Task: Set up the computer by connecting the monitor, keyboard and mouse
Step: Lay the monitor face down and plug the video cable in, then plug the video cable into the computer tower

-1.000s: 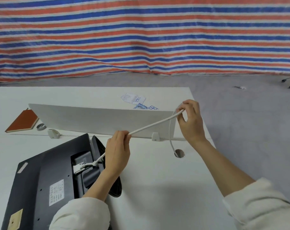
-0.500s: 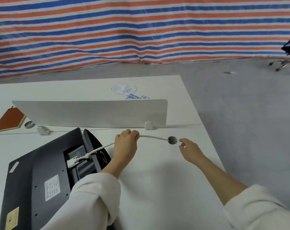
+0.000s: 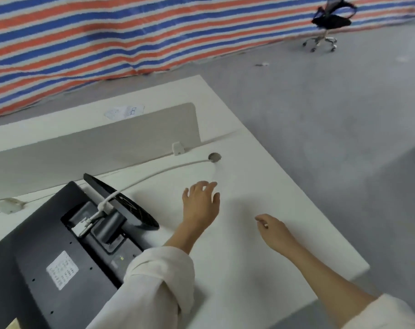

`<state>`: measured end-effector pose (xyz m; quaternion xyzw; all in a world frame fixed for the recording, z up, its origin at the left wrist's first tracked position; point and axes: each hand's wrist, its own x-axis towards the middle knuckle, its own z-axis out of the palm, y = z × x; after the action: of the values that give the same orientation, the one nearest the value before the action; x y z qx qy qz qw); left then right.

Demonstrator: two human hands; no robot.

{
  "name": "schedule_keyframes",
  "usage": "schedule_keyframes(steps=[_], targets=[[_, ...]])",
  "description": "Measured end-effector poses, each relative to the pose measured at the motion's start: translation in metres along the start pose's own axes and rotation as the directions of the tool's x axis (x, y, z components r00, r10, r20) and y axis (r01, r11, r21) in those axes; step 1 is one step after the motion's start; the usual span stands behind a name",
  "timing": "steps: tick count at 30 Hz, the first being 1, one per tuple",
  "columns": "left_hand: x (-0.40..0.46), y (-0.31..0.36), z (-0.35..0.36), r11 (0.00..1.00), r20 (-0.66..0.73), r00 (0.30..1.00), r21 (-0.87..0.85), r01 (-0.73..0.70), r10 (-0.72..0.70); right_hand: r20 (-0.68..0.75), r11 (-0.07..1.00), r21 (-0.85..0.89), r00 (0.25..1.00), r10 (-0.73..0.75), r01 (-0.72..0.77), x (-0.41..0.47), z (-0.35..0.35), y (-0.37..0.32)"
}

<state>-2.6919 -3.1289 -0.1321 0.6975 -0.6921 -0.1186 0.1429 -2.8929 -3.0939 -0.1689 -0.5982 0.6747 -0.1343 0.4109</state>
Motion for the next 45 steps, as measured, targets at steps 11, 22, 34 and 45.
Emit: schedule_keyframes(steps=[11,22,34,45], targets=[[-0.216,0.064,0.095,0.87,0.389,0.787,-0.335,-0.362,0.478,-0.44,0.803,0.56,0.747,0.498,-0.205,-0.211,0.101,0.153],[-0.313,0.073,0.264,0.955,0.67,0.684,-0.251,-0.158,0.289,-0.209,0.591,0.655,0.638,0.741,-0.472,-0.279,0.193,0.3],[-0.194,-0.06,0.49,0.949,0.317,0.895,-0.089,-0.302,0.314,-0.304,0.678,0.704,0.772,0.558,-0.212,-0.076,0.344,0.409],[-0.105,-0.124,0.573,0.749,-0.043,0.763,-0.165,-0.642,0.645,-0.282,0.435,0.9,0.777,0.563,0.011,0.112,0.309,0.369]])
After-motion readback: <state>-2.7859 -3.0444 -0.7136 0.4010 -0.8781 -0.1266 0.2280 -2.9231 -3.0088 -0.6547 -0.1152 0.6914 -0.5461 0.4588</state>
